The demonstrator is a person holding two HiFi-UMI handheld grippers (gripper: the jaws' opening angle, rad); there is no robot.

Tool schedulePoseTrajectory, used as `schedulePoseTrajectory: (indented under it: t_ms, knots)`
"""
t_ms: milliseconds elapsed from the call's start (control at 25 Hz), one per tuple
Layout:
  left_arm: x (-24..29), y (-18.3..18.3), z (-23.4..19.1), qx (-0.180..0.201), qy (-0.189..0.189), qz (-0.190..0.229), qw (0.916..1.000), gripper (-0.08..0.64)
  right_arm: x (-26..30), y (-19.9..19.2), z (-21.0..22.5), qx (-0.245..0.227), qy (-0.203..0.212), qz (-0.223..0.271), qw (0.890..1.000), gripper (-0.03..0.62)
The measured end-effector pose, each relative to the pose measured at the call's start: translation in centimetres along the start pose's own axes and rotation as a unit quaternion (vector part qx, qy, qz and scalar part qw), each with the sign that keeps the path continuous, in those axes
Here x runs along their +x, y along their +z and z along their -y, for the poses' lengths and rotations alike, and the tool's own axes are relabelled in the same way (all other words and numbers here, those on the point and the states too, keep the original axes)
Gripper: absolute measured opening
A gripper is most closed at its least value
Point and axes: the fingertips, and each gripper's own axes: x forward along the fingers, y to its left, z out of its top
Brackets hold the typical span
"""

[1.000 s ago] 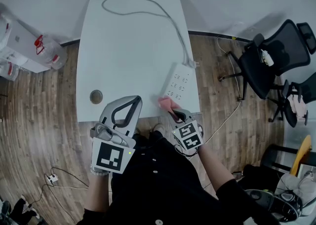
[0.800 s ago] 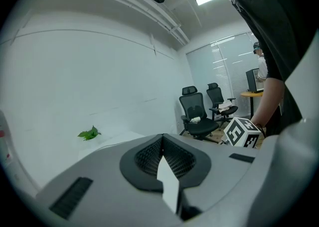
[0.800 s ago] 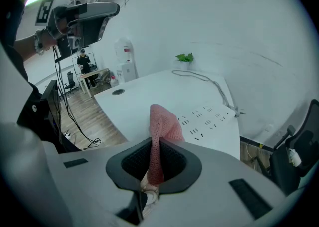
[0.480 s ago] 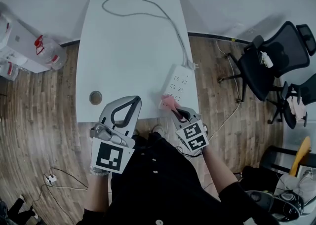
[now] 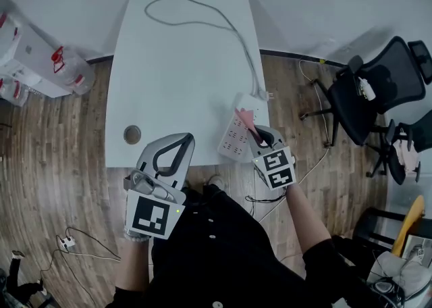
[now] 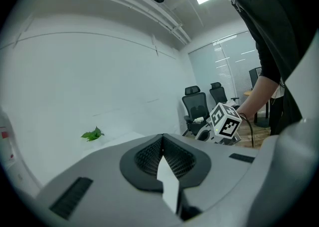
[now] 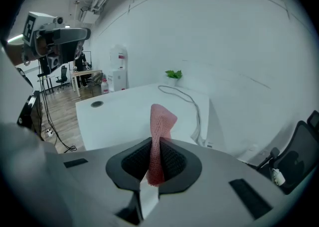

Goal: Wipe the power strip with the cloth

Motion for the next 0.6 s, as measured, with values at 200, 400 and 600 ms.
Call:
schedulePoseTrajectory:
  t_ms: [200,400,600]
  knots:
    - [-0.3,-0.1,-0.2,-0.003,0.014,-0.006,0.9999,0.014,1.9,1.3,2.7,-0.020,-0.009,0.002,1.000,0.054]
    - [-0.5,-0.6,-0.1,-0.006,0.023,-0.014,0.9996,0.014,4.5,1.3,5.2,-0.040,-0.021,-0.016,0.999,0.054]
    - [-1.0,-0.7,-0.3,-0.006,0.035,-0.019,0.9992,0.014,6.3,1.3,6.5,-0.049,-0.026,-0.032,0.998,0.054]
